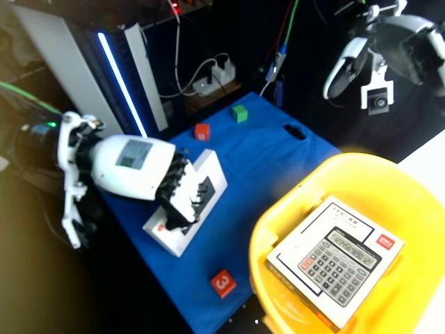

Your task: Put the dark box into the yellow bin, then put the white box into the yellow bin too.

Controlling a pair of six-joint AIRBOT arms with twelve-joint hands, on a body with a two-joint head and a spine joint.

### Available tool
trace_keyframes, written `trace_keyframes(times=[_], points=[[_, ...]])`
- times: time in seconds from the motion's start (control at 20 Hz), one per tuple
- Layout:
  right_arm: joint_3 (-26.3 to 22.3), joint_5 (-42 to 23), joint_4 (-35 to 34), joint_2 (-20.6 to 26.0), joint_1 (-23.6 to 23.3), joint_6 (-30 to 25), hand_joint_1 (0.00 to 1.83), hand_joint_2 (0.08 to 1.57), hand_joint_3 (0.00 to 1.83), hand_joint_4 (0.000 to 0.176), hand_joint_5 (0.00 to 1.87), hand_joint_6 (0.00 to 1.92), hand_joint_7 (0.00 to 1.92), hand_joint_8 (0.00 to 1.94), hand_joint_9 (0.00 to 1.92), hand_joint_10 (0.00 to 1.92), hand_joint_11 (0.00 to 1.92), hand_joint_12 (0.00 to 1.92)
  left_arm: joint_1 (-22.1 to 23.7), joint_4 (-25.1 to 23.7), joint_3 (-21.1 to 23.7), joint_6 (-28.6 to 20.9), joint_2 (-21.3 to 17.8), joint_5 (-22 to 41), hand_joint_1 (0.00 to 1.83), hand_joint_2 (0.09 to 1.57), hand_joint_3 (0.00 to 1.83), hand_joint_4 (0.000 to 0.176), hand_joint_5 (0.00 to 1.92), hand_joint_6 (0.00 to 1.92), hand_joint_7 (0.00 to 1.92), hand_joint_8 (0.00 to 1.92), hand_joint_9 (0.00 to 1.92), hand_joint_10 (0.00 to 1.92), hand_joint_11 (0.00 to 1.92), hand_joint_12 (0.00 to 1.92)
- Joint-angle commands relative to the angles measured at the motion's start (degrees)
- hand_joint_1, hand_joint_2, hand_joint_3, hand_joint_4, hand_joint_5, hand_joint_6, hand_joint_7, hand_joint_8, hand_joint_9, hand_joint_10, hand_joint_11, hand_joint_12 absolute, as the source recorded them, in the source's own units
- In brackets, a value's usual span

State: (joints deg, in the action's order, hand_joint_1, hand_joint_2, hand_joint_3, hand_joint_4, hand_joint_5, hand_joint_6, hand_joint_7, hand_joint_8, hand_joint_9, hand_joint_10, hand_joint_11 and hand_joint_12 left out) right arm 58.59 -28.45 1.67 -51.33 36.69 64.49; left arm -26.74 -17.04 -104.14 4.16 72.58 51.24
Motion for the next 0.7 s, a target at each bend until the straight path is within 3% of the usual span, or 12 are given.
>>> trace_keyframes(times=[0.0, 0.1, 0.15, 0.2, 0.25, 0.3, 0.4, 0.45, 0.5, 0.55, 0.6, 0.65], points=[[0.3, -5.9, -0.1, -0.1, -0.6, 0.5, 1.18, 1.06, 0.00, 0.000, 1.09, 0.78, 0.97, 1.24, 0.98, 1.66, 0.96, 1.90, 0.2, 3.4, 0.0, -0.3, -0.3, 5.9, 1.01, 0.77, 0.00, 0.071, 0.36, 0.00, 0.40, 0.00, 0.36, 0.00, 0.01, 0.65], [0.3, -6.0, -0.1, -0.2, -1.3, 0.5, 1.18, 1.07, 0.00, 0.000, 1.08, 0.80, 1.00, 1.40, 1.01, 1.78, 1.01, 1.92, 0.1, 3.4, 0.0, -0.3, -0.3, 5.7, 1.03, 0.78, 0.00, 0.067, 0.37, 0.00, 0.40, 0.00, 0.35, 0.00, 0.02, 0.59], [0.3, -6.0, -0.1, -0.2, -1.8, 0.5, 1.18, 1.07, 0.00, 0.000, 1.08, 0.80, 1.02, 1.53, 1.04, 1.86, 1.07, 1.92, -0.2, 3.5, -0.1, -0.3, -0.3, 5.7, 1.00, 0.79, 0.00, 0.083, 0.34, 0.00, 0.38, 0.00, 0.33, 0.00, 0.01, 0.53], [0.4, -6.0, 0.0, -0.2, -2.4, 0.5, 1.18, 1.07, 0.00, 0.000, 1.08, 0.81, 1.01, 1.43, 1.02, 1.76, 1.00, 1.92, -0.4, 3.7, -0.2, -0.3, -0.3, 5.6, 1.00, 0.79, 0.00, 0.081, 0.35, 0.00, 0.38, 0.00, 0.33, 0.00, 0.01, 0.53], [0.7, -6.0, 0.1, -0.2, -2.8, 0.5, 1.25, 1.09, 0.00, 0.000, 1.04, 0.67, 1.03, 1.21, 0.99, 1.46, 0.88, 1.78, -0.5, 3.9, -0.3, -0.3, -0.3, 5.6, 1.00, 0.79, 0.00, 0.074, 0.33, 0.00, 0.35, 0.00, 0.31, 0.00, 0.04, 0.47], [1.2, -6.0, 0.2, -0.2, -3.5, 0.5, 1.26, 1.08, 0.00, 0.000, 1.05, 0.69, 1.08, 1.04, 0.98, 1.14, 0.81, 1.59, -0.5, 4.0, -0.5, -0.3, -0.3, 5.4, 1.00, 0.79, 0.00, 0.084, 0.34, 0.00, 0.36, 0.00, 0.31, 0.00, 0.08, 0.41], [1.8, -6.0, 0.5, -0.2, -5.0, 0.5, 1.26, 1.08, 0.00, 0.000, 0.98, 0.84, 1.14, 0.88, 1.05, 0.79, 0.79, 1.36, -0.5, 4.3, -0.9, -0.2, -0.3, 5.3, 1.00, 0.81, 0.01, 0.077, 0.33, 0.00, 0.34, 0.00, 0.29, 0.00, 0.05, 0.38], [2.0, -6.0, 0.8, -0.2, -5.7, 0.5, 1.25, 1.09, 0.00, 0.000, 0.96, 0.89, 1.13, 0.88, 1.05, 0.70, 0.74, 1.35, -0.5, 4.3, -1.1, -0.2, -0.4, 5.3, 1.00, 0.81, 0.01, 0.079, 0.33, 0.00, 0.34, 0.00, 0.28, 0.00, 0.04, 0.37], [2.1, -6.0, 1.2, -0.2, -6.5, 0.5, 1.26, 1.08, 0.00, 0.000, 0.98, 0.87, 1.16, 0.81, 1.08, 0.61, 0.68, 1.29, -0.5, 4.3, -1.2, -0.2, -0.4, 5.2, 0.98, 0.81, 0.00, 0.114, 0.32, 0.00, 0.35, 0.00, 0.30, 0.00, 0.06, 0.31], [2.2, -6.0, 1.9, -0.2, -7.8, 0.5, 1.26, 1.07, 0.00, 0.000, 1.00, 0.84, 1.19, 0.77, 1.14, 0.52, 0.75, 1.21, -0.5, 4.5, -1.4, -0.1, -0.4, 5.0, 0.98, 0.82, 0.00, 0.116, 0.31, 0.00, 0.35, 0.00, 0.29, 0.00, 0.05, 0.29], [2.3, -6.0, 2.6, -0.2, -8.9, 0.5, 1.27, 1.08, 0.00, 0.000, 0.99, 0.80, 1.15, 0.88, 1.16, 0.56, 0.77, 1.32, -0.5, 4.5, -1.6, 0.0, -0.4, 4.8, 1.00, 0.82, 0.00, 0.118, 0.31, 0.00, 0.34, 0.00, 0.28, 0.00, 0.03, 0.28], [2.4, -6.0, 2.8, -0.4, -9.8, 0.5, 1.26, 1.09, 0.00, 0.000, 0.97, 0.85, 1.10, 0.97, 1.09, 0.70, 0.73, 1.38, -0.5, 4.5, -1.7, 0.1, -0.4, 4.6, 1.02, 0.83, 0.01, 0.100, 0.29, 0.00, 0.33, 0.00, 0.26, 0.00, 0.01, 0.27]])
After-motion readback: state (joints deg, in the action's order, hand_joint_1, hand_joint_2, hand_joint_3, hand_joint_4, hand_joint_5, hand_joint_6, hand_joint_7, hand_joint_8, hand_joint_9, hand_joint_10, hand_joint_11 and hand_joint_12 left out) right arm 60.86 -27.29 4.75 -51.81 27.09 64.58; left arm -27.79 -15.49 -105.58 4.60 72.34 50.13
